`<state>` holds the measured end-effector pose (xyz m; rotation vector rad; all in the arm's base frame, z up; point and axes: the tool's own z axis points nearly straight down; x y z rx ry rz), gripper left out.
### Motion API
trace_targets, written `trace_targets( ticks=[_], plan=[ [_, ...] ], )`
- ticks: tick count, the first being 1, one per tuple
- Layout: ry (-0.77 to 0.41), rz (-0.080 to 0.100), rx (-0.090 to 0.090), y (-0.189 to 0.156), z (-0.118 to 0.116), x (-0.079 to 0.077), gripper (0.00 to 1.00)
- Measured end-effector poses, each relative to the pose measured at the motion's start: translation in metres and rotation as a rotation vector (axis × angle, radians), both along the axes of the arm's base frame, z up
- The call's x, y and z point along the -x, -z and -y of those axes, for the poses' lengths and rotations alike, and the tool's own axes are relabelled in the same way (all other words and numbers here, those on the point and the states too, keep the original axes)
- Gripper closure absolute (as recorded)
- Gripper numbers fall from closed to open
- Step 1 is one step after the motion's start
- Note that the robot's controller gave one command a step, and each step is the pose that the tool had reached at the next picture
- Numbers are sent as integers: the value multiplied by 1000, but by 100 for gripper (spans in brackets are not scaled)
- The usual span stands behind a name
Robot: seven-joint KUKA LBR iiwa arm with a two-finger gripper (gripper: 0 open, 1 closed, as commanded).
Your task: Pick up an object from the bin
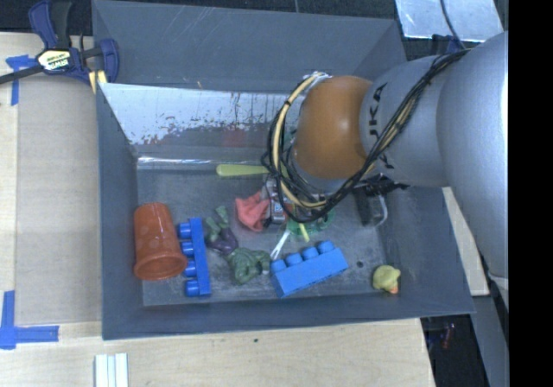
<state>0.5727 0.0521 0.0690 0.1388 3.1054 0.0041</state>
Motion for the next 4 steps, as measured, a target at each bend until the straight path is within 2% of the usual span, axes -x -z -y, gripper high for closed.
trace_targets(
  ticks=[1, 2, 3, 4],
  plan=[
    [-6, 4, 1, -1, 0, 11, 100],
    [-256, 3, 11, -1, -12, 9, 100],
    [-205, -3, 8, -61, -1, 29, 100],
    [-223, -1, 9, -137, -18, 39, 100]
  ],
)
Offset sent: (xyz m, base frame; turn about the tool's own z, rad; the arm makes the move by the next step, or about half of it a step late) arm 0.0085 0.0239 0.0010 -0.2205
